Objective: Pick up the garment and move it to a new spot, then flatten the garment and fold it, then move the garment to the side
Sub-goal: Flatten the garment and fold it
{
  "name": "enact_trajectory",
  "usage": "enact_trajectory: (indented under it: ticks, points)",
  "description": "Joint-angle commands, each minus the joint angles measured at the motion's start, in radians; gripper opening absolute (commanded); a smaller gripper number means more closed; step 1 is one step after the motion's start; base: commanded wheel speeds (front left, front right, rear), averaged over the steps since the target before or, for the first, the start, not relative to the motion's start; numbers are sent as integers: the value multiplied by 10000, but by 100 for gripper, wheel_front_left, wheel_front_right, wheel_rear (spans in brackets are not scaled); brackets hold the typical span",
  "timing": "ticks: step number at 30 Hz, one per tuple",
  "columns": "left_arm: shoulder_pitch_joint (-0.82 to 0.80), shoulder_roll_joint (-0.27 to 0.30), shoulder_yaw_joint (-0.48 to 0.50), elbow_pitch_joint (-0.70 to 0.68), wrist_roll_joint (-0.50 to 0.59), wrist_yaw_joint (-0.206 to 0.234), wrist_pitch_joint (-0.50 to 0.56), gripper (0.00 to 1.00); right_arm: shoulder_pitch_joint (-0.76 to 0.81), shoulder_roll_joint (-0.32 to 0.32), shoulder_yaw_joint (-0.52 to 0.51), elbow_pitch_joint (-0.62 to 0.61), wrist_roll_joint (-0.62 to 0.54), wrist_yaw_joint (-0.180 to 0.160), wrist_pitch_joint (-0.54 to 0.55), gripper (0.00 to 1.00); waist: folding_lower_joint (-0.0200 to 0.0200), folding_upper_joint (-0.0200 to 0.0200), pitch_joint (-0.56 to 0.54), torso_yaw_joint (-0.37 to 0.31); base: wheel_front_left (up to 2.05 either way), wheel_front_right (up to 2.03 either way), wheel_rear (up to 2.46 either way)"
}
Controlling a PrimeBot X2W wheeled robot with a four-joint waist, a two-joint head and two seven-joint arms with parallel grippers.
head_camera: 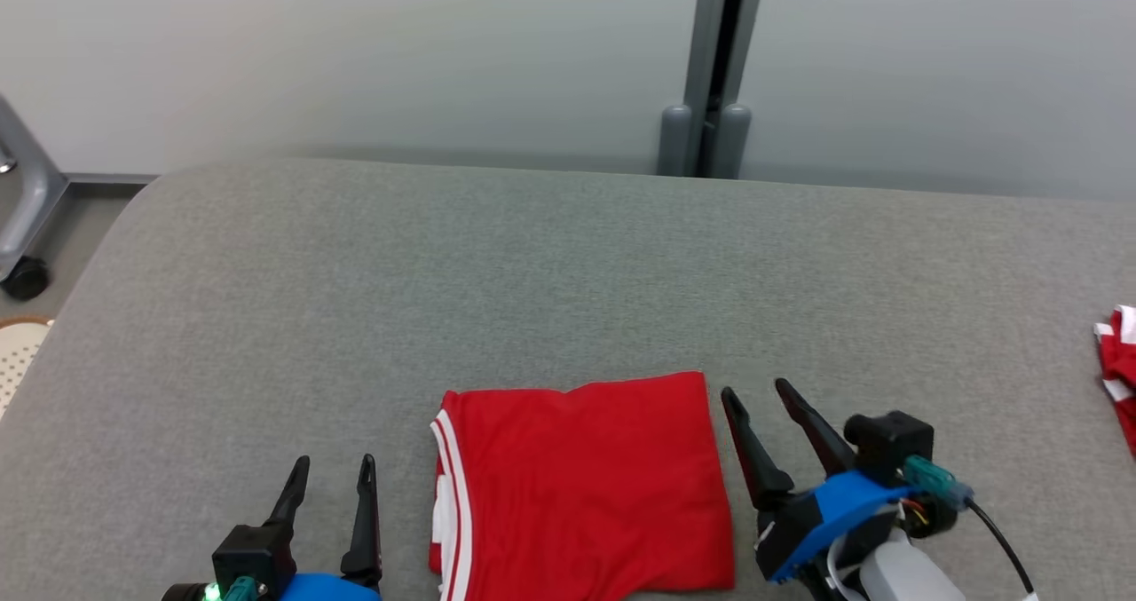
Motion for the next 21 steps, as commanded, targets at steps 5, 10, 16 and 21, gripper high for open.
enact_trajectory:
  ticks: [5, 10, 16, 21]
  points:
    - [151, -6, 95, -160, 10, 54, -40, 100, 755, -4, -890, -186, -915, 0, -30, 100, 0, 0, -165, -447, 0, 0, 0]
    - [351, -6, 139, -278, -106, 127, -41, 100, 1320, -4, -1499, -382, -1498, 0, -30, 100, 0, 0, -298, -707, 0, 0, 0]
    - [635, -4, -2, -450, -187, 207, -40, 100, 1954, -2, -2310, -678, -1914, 0, -30, 100, 0, 0, -393, -845, 0, 0, 0]
    - [760, -4, -99, -469, -251, 232, -40, 100, 2214, -7, -2478, -894, -2313, 0, -30, 100, 0, 0, -423, -906, 0, 0, 0]
